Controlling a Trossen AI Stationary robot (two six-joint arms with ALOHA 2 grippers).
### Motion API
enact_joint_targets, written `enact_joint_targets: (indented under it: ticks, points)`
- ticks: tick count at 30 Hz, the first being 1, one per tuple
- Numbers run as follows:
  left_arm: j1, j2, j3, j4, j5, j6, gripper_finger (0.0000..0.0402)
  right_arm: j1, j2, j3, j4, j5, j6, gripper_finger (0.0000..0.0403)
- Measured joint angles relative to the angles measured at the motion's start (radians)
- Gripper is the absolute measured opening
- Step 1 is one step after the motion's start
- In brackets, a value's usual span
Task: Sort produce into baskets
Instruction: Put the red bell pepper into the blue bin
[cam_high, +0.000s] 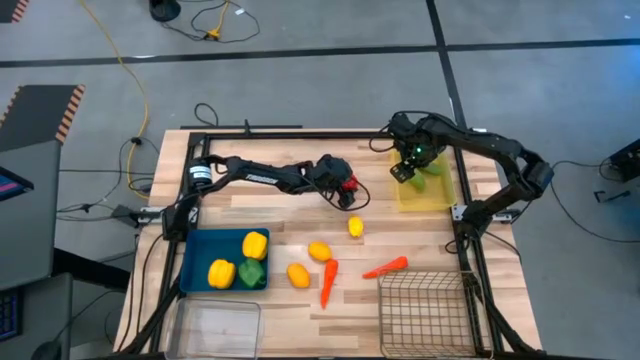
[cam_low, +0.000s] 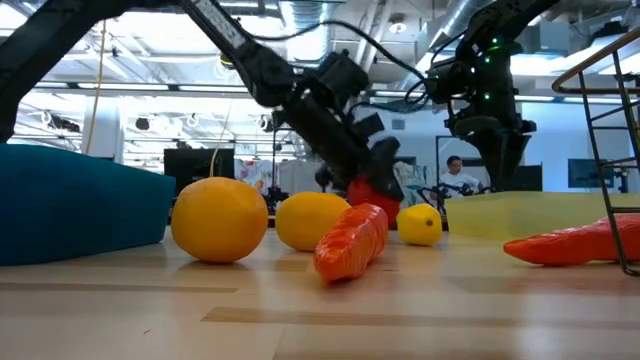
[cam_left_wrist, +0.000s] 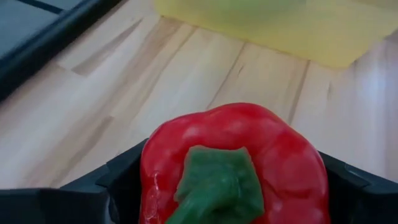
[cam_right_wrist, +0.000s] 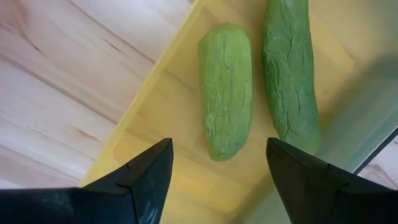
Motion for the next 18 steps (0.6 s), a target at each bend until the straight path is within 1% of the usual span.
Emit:
enact_joint_targets:
  ticks: [4, 11, 14, 18]
  points:
    - [-0.002, -0.098, 0.000, -0.133, 0.003, 0.030, 0.0299, 0.000, 0.000, 0.000, 0.000, 0.000, 0.000, 0.0286]
    - [-0.035, -0.377, 0.000, -0.489, 0.003, 0.044, 0.0307, 0.000, 0.000, 0.000, 0.002, 0.001, 0.000, 0.0286]
    - [-0.070, -0.498, 0.000, -0.653, 0.001, 0.007, 0.0304, 0.000, 0.000, 0.000, 0.003, 0.001, 0.000, 0.0286]
    - [-0.146, -0.630, -0.011, -0.853, -0.031, -0.108, 0.0303, 0.000, 0.000, 0.000, 0.007, 0.001, 0.000, 0.0286]
